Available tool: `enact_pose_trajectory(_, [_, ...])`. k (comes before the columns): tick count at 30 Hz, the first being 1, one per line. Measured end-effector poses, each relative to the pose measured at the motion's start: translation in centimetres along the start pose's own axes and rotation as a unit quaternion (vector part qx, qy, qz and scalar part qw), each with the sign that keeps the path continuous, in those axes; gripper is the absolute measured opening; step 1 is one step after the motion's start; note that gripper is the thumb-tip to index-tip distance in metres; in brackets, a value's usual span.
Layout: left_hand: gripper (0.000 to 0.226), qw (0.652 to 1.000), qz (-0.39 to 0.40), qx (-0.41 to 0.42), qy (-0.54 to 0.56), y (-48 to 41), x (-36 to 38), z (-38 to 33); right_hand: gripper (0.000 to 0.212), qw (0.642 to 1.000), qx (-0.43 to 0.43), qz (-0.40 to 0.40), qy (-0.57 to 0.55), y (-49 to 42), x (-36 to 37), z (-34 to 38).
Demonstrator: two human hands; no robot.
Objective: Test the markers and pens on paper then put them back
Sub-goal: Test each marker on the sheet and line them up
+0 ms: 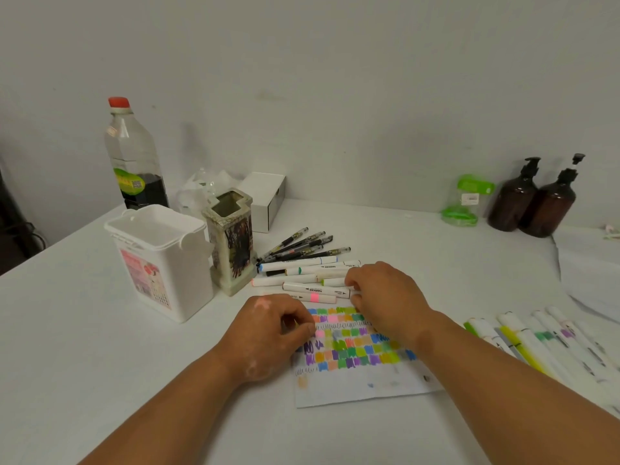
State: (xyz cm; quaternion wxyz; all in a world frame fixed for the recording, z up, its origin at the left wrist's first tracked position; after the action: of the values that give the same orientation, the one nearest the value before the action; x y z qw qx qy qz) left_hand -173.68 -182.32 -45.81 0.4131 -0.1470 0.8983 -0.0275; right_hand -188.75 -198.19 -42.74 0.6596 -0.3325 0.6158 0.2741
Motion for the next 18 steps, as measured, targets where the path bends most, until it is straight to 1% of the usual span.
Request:
enact_pose_trajectory(5, [0.007, 1.0, 0.003, -0.003, 0.019, 0.0, -0.1, 0.2, 0.028, 0.997, -0.036, 0.01, 0.064, 0.7, -0.7, -0.9])
enact_pose_trajectory(7, [0.005, 1.0, 0.002, -0.008, 0.023, 0.1, -0.1, 0.1, 0.025, 0.997, -0.017, 0.015, 0.072, 1.4, -1.6, -1.5])
enact_pose_trajectory(9, [0.002, 1.0, -0.005, -0.008, 0.024, 0.1, 0.0, -0.2, 0.022, 0.999, 0.019, 0.014, 0.049, 2.3, -2.5, -2.2])
enact_pose_trajectory(10, [0.003, 1.0, -0.012, -0.003, 0.027, 0.1, 0.0, -0.3, 0.021, 0.999, 0.038, 0.009, 0.016, 2.9, -2.9, -2.4])
enact_pose_trajectory(11, [0.007, 0.999, -0.019, 0.005, 0.036, 0.1, 0.1, -0.5, 0.018, 0.998, 0.055, 0.0, -0.04, 3.5, -3.1, -2.5])
enact_pose_trajectory(12, [0.009, 0.999, -0.022, 0.012, 0.048, 0.3, 0.1, -0.6, 0.014, 0.99, 0.071, -0.008, -0.118, 4.1, -3.2, -2.4])
enact_pose_trajectory(13, [0.011, 0.998, -0.022, 0.019, 0.061, 0.4, 0.1, -0.9, 0.01, 0.974, 0.086, -0.011, -0.208, 4.8, -3.2, -2.1])
enact_pose_trajectory(15, [0.013, 0.996, -0.019, 0.037, 0.081, 0.6, 0.2, -1.3, 0.007, 0.92, 0.109, 0.002, -0.376, 6.1, -2.8, -0.9])
enact_pose_trajectory(18, [0.026, 0.992, 0.001, 0.063, 0.109, 0.9, 0.3, -2.0, 0.009, 0.842, 0.112, 0.026, -0.527, 7.5, -1.8, 1.0])
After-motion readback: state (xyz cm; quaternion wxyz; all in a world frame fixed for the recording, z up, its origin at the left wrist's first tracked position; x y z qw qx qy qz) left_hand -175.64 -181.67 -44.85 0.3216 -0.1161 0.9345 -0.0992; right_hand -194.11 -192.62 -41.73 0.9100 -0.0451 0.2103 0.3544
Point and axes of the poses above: each hand's wrist, its own y-axis away from the middle knuckle, its own x-axis out of the palm, z = x × y, the point moved 1 cm from there along -y, towards the middle knuckle, and after that the axes turned 5 degrees about z, right-handed, at the moved point
